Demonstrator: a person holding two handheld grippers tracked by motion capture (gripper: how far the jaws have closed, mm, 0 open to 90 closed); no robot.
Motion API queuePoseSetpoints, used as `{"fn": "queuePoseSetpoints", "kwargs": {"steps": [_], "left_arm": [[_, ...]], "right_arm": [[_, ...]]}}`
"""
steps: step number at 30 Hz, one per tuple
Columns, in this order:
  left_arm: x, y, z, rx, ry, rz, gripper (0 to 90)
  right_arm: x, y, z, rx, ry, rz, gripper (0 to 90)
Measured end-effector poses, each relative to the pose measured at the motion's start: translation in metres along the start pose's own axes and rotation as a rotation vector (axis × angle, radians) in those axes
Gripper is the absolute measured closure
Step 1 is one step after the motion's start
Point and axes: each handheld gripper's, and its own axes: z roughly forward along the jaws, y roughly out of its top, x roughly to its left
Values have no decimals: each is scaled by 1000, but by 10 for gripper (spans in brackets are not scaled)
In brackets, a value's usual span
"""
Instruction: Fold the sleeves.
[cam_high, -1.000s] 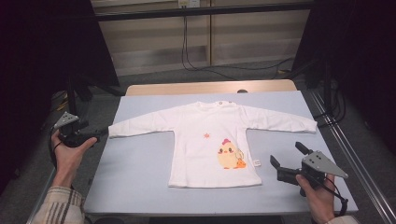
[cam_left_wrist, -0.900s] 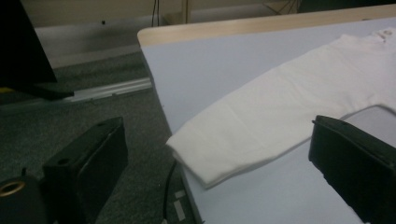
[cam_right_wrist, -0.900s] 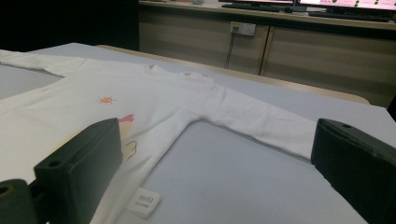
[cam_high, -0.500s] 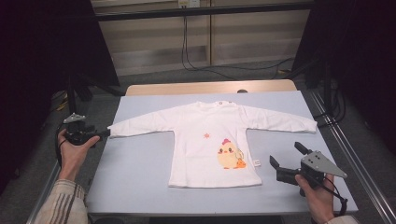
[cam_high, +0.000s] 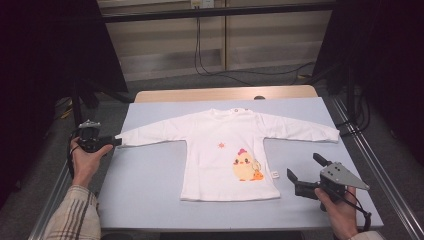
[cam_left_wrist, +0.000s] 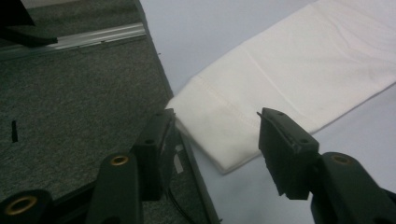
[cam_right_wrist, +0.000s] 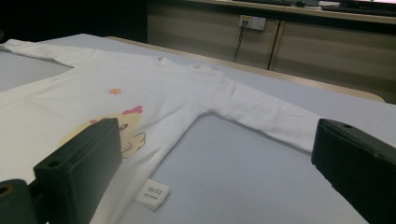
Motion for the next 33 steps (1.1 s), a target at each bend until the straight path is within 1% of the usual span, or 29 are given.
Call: {"fn": "queuePoseSetpoints", "kwargs": {"steps": [2,3,4,5,8,10,11,12,13,15,18,20,21,22,23,24,25,26,27,31,33], "left_arm": [[-3,0,4,13,2,12,486],[-5,0,7,16,16,15,489],[-5,0,7,16,16,15,496],[-5,0,8,27,14,6,506],[-3,-2,12,22,3,-35,528],[-2,-2,12,34,-12,-46,531],[-2,-2,12,34,-12,-46,530],[-1,-1,11,59,-28,-52,532],[-1,-2,12,46,-27,-48,541],[-3,-2,13,44,-30,-52,565],[-3,-1,12,53,-49,-57,616],[-3,-1,13,50,-54,-57,653],[-2,1,13,64,-63,-52,662],[-1,1,13,64,-65,-55,670],[-1,0,14,54,-64,-69,678],[-1,0,14,54,-64,-69,690],[-1,0,15,46,-74,-84,709],[-1,0,15,46,-74,-84,735],[-1,0,15,42,-84,-92,767],[-4,2,15,50,-76,-76,802],[-3,1,15,46,-83,-86,812]], "right_arm": [[0,0,0,4,3,0,17],[0,0,0,6,5,-2,17],[0,0,1,6,7,0,17],[0,0,1,6,7,1,16],[0,0,0,9,7,-1,16],[0,0,0,9,8,-2,16],[0,0,0,9,8,-2,16],[0,-1,1,6,11,-7,16],[0,-1,1,9,12,-6,16],[1,-1,1,10,13,-5,16],[1,-1,2,11,12,-4,16],[1,-1,2,13,12,-5,16],[1,-1,2,13,13,-5,16],[1,-1,2,14,13,-6,16],[1,-1,2,14,13,-6,16],[1,-1,2,14,13,-6,16],[1,-1,2,16,15,-5,16],[1,-1,2,16,15,-7,16],[2,-1,2,14,18,-10,16],[2,0,2,14,20,-9,16],[1,-1,2,14,20,-10,16]]}}
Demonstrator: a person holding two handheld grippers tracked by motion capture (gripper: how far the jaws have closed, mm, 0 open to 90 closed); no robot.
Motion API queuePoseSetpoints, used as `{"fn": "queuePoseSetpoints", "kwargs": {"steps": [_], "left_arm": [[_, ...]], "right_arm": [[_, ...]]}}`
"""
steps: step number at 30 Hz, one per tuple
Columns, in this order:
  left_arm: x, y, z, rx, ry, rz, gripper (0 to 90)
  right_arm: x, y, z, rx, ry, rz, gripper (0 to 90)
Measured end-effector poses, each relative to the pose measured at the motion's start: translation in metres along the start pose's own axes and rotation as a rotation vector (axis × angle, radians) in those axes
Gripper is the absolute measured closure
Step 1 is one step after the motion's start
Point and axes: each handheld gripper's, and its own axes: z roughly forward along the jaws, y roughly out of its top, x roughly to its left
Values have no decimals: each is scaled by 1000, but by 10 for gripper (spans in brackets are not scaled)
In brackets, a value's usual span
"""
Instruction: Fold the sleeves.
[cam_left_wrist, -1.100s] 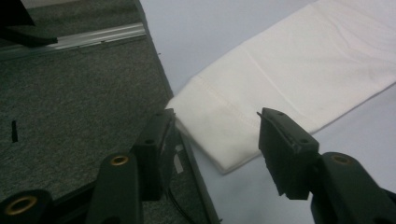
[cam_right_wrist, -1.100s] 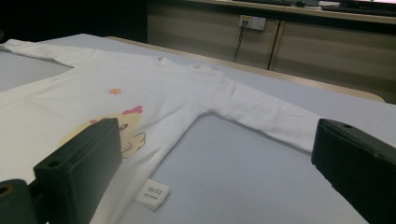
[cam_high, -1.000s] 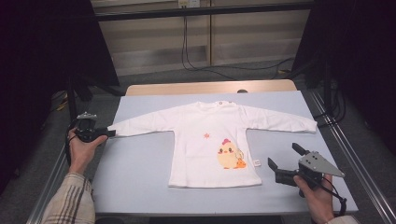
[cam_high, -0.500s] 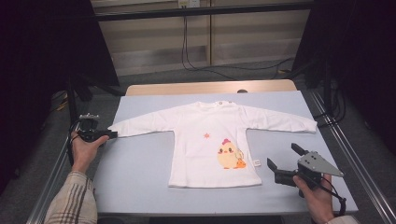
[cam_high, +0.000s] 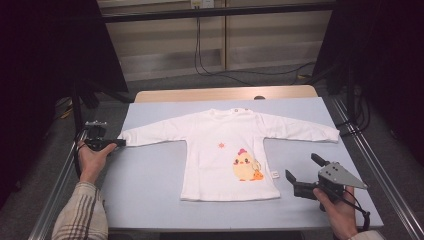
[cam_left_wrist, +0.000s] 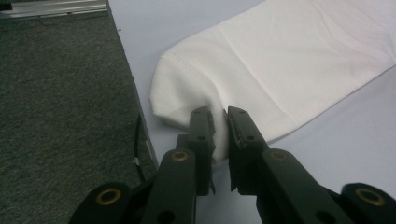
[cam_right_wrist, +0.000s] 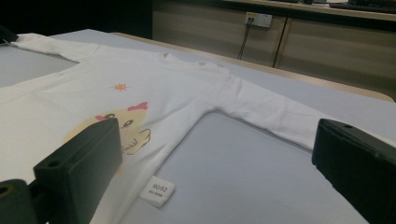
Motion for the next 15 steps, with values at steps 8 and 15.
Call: {"fn": "queuePoseSetpoints", "kwargs": {"steps": [8,15], "left_arm": [[-3,-1,-2,-1,18,4,836],[-4,-2,-3,-18,19,-5,836]], "right_arm": [[0,0,0,0,-3,-3,16],[0,0,0,0,-7,2,15]]}}
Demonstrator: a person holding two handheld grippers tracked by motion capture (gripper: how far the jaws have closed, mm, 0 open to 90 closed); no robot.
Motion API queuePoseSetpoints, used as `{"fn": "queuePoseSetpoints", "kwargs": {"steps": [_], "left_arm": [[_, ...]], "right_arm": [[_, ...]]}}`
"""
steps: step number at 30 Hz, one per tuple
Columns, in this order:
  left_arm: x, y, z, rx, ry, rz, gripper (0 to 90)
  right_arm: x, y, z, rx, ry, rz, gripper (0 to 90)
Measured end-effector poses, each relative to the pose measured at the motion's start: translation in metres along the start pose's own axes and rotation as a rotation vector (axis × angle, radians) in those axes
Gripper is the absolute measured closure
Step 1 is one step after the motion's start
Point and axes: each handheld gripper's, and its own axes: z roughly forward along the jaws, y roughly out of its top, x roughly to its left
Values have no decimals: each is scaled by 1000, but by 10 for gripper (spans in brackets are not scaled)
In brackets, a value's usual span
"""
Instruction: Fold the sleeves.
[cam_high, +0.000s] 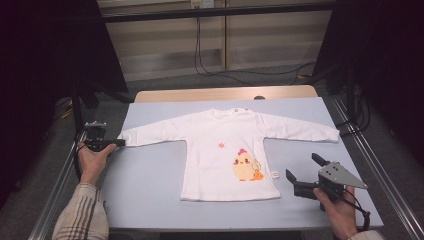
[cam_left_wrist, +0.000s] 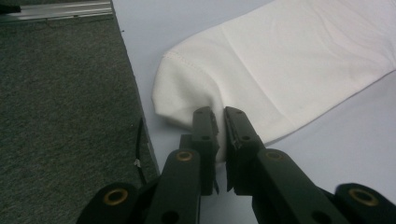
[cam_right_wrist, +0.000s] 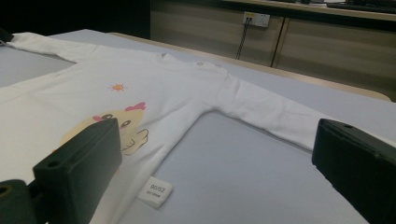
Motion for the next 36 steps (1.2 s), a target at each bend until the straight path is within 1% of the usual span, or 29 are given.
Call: {"fn": "queuePoseSetpoints", "kwargs": {"steps": [1,2,3,4,5,6,7,8,9,10,11,12,14,15,16,18,24,25,26,27,29,30,31,33,34,36], "left_arm": [[-1,-1,-1,-14,9,6,836],[-1,-1,-1,-14,9,6,836],[-1,-2,-2,-26,-2,3,836],[-2,-3,-4,-31,-1,12,836],[-2,-3,-4,-31,-1,12,836],[-2,-4,-6,-34,-11,17,836],[-3,-5,-7,-56,1,26,836],[-3,-5,-7,-56,1,26,837],[-5,-4,-9,-68,3,35,837],[-6,-4,-11,-70,-6,29,837],[-7,-3,-11,-78,2,35,837],[-7,-3,-11,-78,2,35,837],[-11,-1,-14,-80,11,56,837],[-11,-1,-14,-80,11,56,837],[-12,0,-14,-77,11,67,837],[-14,0,-16,-91,9,63,837],[-19,0,-20,-110,6,66,837],[-21,2,-23,-124,3,73,837],[-21,2,-23,-124,3,73,837],[-23,4,-24,-135,8,84,837],[-24,4,-25,-137,8,82,837],[-27,6,-27,-154,4,84,837],[-27,6,-27,-154,4,84,837],[-31,7,-29,-164,-6,78,837],[-32,8,-30,-159,-13,83,837],[-34,9,-30,-168,-13,85,837]], "right_arm": [[0,0,0,1,3,0,16],[0,0,0,1,3,0,16],[0,0,0,2,2,-1,16],[0,0,-1,0,-4,-2,15],[0,0,-1,0,-4,-2,15],[0,0,-1,0,-4,-1,15],[0,0,-1,0,-3,-2,15],[0,0,-1,-1,-2,-3,15],[0,0,0,-1,-2,-3,15],[0,0,0,-1,-2,-3,15],[0,0,0,-1,-3,-4,15],[0,0,-1,0,-4,-1,15],[0,0,-1,1,-5,-1,14],[0,0,-1,1,-5,-1,14],[0,0,-1,0,-3,-2,14],[0,0,-1,-1,-4,-2,15],[0,0,-1,-3,-5,-1,15],[0,0,-1,-4,-6,-2,15],[0,0,-1,-4,-5,-1,15],[0,0,-1,-4,-5,0,14],[0,0,-1,-4,-5,-1,15],[0,0,-1,-4,-5,-1,14],[0,0,-1,-4,-5,-1,14],[0,0,-1,-5,-6,0,14],[0,0,-1,-4,-6,0,15],[0,0,-1,-5,-5,1,15]]}}
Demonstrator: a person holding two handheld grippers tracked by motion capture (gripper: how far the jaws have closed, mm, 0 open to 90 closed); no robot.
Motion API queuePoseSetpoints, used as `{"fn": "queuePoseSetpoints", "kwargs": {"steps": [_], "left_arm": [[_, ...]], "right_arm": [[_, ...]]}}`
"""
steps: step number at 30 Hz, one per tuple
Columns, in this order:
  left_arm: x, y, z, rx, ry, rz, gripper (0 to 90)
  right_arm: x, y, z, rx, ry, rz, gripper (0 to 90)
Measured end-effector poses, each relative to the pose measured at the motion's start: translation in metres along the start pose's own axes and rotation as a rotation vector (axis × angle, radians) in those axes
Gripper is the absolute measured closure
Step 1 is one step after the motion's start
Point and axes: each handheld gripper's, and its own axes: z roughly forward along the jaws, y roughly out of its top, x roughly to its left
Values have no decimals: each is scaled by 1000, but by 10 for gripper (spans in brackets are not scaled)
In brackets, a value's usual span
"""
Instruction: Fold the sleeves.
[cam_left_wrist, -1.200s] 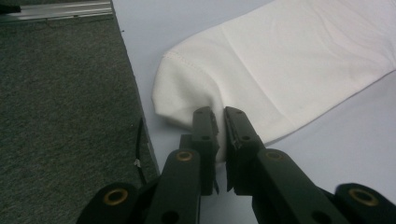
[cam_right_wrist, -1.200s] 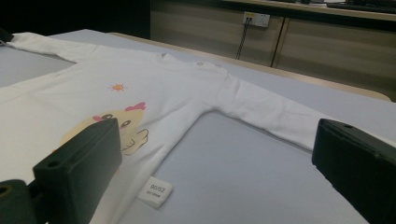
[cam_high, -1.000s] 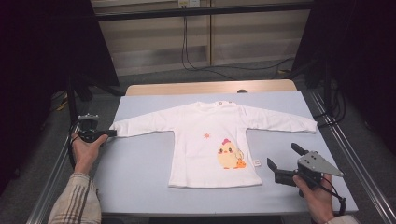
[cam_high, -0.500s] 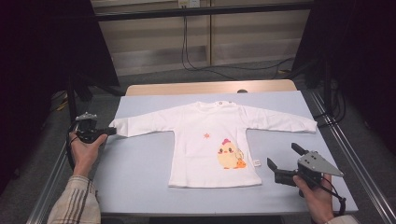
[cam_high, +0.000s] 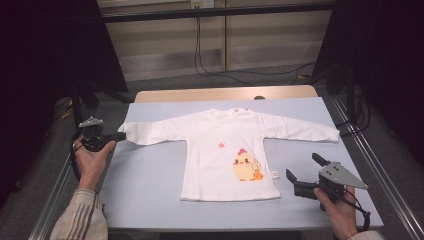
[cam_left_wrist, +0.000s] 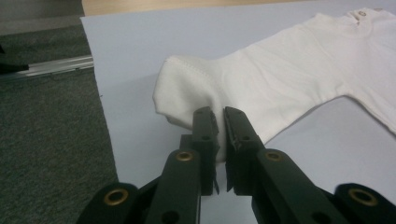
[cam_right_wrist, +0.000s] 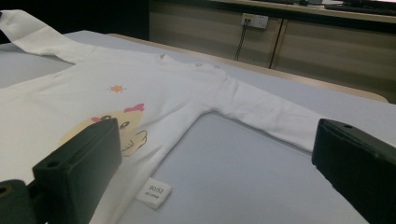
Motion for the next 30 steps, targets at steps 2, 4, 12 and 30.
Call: {"fn": "queuePoseSetpoints", "kwargs": {"steps": [2,4,12,30], "left_arm": [[-4,3,-2,-16,-12,7,838],[-8,5,-3,-23,-15,20,838],[-24,14,-4,-53,-36,65,837],[-55,31,-2,-82,-88,127,837]], "right_arm": [[0,0,0,0,-1,-2,15],[0,0,0,-3,0,1,15],[0,0,0,-4,3,-1,14],[0,0,-1,-4,3,-3,14]]}}
